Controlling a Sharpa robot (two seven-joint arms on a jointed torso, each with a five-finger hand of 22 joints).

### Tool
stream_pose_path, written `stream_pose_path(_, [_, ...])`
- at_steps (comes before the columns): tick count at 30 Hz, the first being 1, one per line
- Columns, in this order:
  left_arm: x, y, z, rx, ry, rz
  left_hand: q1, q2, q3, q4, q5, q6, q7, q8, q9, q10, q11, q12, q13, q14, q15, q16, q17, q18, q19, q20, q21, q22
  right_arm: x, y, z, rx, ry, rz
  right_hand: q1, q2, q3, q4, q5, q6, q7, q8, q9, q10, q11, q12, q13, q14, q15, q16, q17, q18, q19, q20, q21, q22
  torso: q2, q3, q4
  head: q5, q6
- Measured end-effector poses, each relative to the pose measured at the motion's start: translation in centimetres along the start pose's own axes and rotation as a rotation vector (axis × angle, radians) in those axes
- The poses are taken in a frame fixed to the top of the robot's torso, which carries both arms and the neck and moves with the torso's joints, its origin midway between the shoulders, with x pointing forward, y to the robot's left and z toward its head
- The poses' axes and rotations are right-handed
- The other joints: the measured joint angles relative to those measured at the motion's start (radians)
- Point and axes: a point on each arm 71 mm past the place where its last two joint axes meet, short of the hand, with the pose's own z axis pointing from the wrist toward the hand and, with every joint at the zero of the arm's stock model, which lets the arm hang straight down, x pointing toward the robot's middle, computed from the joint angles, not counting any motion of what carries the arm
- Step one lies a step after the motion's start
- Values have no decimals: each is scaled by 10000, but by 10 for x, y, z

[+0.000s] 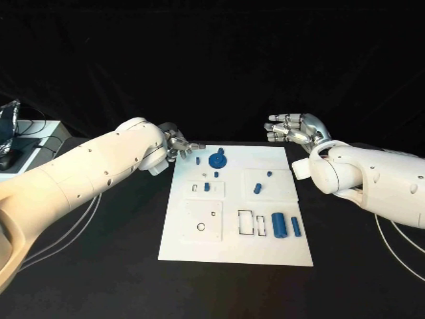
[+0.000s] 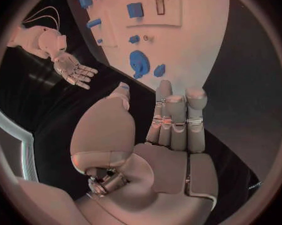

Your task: Assemble the parts on the task board

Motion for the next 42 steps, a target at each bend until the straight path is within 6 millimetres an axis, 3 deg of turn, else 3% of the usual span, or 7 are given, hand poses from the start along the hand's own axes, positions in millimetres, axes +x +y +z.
stream_pose_path(6, [1,4,5,-182,5,219,-39,-40,227,-9,0,-37,-37,323,391,-36,-35,146,46,0,0,23,38,0,-1,0,0,21,2,2,1,-42,24,19,0,0,-29,-29,0,0,0,0,0,0,0,0,0,0,0,0,0,1,0,0,0,0,74,-16,-22,0,55])
stream_pose_path(13, [0,6,8,-332,21,379,-359,-201,557,-10,0,-160,-160,916,1436,-91,-90,522,301,35,-35,89,114,-1,-1,0,45,21,3,4,2,-93,49,41,0,0,-29,-29,0,0,0,0,0,0,0,0,0,0,0,0,0,0,0,0,0,0,155,-23,-54,-36,147])
stream_pose_path(24, [-1,7,11,-438,27,474,-407,-170,447,3,0,-90,-271,925,1823,-53,-127,572,359,71,-71,127,167,-2,35,-35,81,20,3,7,3,-140,54,44,0,0,-29,-28,0,0,0,0,0,0,0,0,0,0,0,0,0,0,-23,-24,0,0,274,-29,-99,-15,186])
stream_pose_path(27, [0,6,11,-454,86,517,-352,-115,681,1,0,-85,-276,925,1930,-53,-127,572,380,70,-71,127,178,-8,35,-35,81,20,3,8,3,-156,56,45,0,0,-29,-28,0,0,0,0,0,0,0,0,0,0,0,0,0,0,-37,-37,0,0,290,-35,-100,-7,186])
stream_pose_path(29, [1,6,11,-466,135,549,-236,-120,958,-20,0,-53,-308,925,1978,-17,-162,572,387,71,-71,127,188,-156,34,-35,81,19,3,8,3,-164,58,47,0,0,-29,-28,0,-1,0,0,0,0,0,0,0,0,0,0,0,0,-37,-37,0,0,297,-35,-102,-5,171])
stream_pose_path(42, [8,1,12,-413,498,765,-36,-91,1536,-235,0,24,-306,867,2169,-17,-162,572,422,33,-107,173,222,-159,69,-71,80,18,4,9,4,-187,74,49,0,0,-30,-28,-1,-1,-1,0,0,0,0,0,0,0,0,0,0,0,-36,-37,0,1,307,-40,-112,-11,98])
